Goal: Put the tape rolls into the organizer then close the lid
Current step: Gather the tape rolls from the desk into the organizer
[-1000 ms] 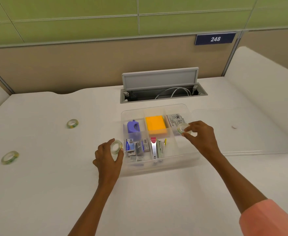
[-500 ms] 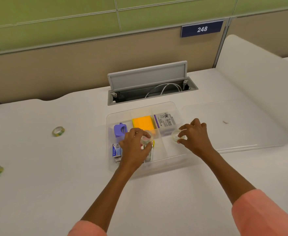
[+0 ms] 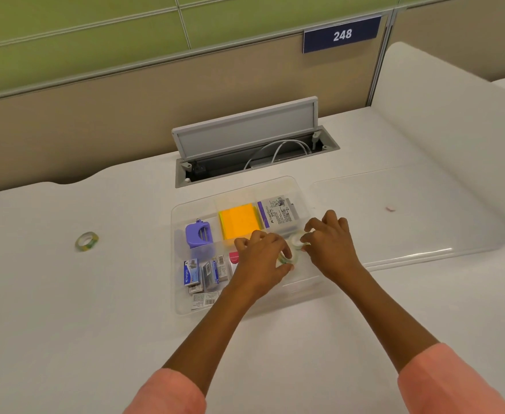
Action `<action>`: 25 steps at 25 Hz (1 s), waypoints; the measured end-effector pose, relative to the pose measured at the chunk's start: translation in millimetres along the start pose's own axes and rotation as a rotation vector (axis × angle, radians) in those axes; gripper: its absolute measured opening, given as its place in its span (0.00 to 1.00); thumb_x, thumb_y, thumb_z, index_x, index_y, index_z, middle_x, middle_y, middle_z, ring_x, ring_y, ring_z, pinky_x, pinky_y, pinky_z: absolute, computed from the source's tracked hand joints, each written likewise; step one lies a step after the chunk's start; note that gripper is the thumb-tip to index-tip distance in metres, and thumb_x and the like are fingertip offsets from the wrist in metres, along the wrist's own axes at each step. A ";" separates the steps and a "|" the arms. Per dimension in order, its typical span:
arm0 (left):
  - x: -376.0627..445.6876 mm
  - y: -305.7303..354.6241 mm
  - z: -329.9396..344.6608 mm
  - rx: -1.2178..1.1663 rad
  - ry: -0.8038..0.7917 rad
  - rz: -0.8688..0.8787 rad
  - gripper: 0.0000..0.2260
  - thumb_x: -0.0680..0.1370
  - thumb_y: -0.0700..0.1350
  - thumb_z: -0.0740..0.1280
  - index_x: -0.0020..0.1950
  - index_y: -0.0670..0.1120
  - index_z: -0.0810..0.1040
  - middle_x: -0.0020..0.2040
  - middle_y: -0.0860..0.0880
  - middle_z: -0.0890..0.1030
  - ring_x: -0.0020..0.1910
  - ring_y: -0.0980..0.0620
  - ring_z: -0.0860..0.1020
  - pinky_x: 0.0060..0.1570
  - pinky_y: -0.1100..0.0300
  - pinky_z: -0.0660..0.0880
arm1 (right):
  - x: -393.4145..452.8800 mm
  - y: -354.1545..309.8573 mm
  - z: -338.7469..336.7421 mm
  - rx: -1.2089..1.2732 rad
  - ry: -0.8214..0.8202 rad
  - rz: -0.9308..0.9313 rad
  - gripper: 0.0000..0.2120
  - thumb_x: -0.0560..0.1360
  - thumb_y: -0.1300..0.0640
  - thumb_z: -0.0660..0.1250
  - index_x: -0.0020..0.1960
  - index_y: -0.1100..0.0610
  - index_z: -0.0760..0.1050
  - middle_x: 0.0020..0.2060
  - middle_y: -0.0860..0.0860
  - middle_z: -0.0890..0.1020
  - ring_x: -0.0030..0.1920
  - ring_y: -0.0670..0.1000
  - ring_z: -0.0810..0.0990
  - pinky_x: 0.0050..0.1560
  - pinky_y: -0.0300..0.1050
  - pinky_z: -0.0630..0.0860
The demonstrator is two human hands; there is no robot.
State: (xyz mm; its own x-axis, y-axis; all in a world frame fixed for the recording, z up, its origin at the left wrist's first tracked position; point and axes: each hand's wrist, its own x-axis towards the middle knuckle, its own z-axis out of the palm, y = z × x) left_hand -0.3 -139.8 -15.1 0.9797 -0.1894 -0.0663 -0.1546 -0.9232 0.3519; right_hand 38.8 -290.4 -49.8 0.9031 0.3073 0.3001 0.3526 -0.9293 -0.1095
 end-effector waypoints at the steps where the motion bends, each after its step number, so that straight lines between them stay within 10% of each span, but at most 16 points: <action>1: 2.0 2.0 0.9 0.022 -0.025 -0.012 0.12 0.73 0.52 0.68 0.54 0.50 0.77 0.67 0.52 0.74 0.68 0.50 0.63 0.62 0.51 0.57 | 0.5 0.0 1.0 -0.018 -0.006 0.006 0.10 0.56 0.62 0.80 0.36 0.59 0.83 0.34 0.53 0.83 0.37 0.59 0.74 0.33 0.47 0.65; 18: 8.5 24.5 9.4 0.142 -0.182 -0.129 0.10 0.74 0.47 0.69 0.55 0.49 0.80 0.63 0.44 0.73 0.66 0.46 0.65 0.67 0.48 0.57 | -0.1 -2.1 4.1 -0.056 -0.034 0.018 0.08 0.55 0.71 0.75 0.30 0.62 0.80 0.33 0.55 0.78 0.35 0.60 0.72 0.33 0.47 0.60; 25: 9.4 24.1 8.1 0.208 -0.241 -0.097 0.12 0.76 0.48 0.66 0.57 0.45 0.77 0.63 0.43 0.74 0.66 0.47 0.66 0.67 0.45 0.56 | -2.1 -2.3 1.6 0.075 -0.035 0.044 0.15 0.60 0.71 0.75 0.43 0.57 0.84 0.40 0.58 0.80 0.41 0.62 0.74 0.38 0.52 0.64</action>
State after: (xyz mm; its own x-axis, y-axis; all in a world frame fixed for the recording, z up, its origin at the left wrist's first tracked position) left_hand 4.1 -166.6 -14.9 0.9365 -0.1478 -0.3182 -0.1090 -0.9846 0.1364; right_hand 36.4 -288.7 -51.7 0.9256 0.2750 0.2602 0.3289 -0.9246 -0.1925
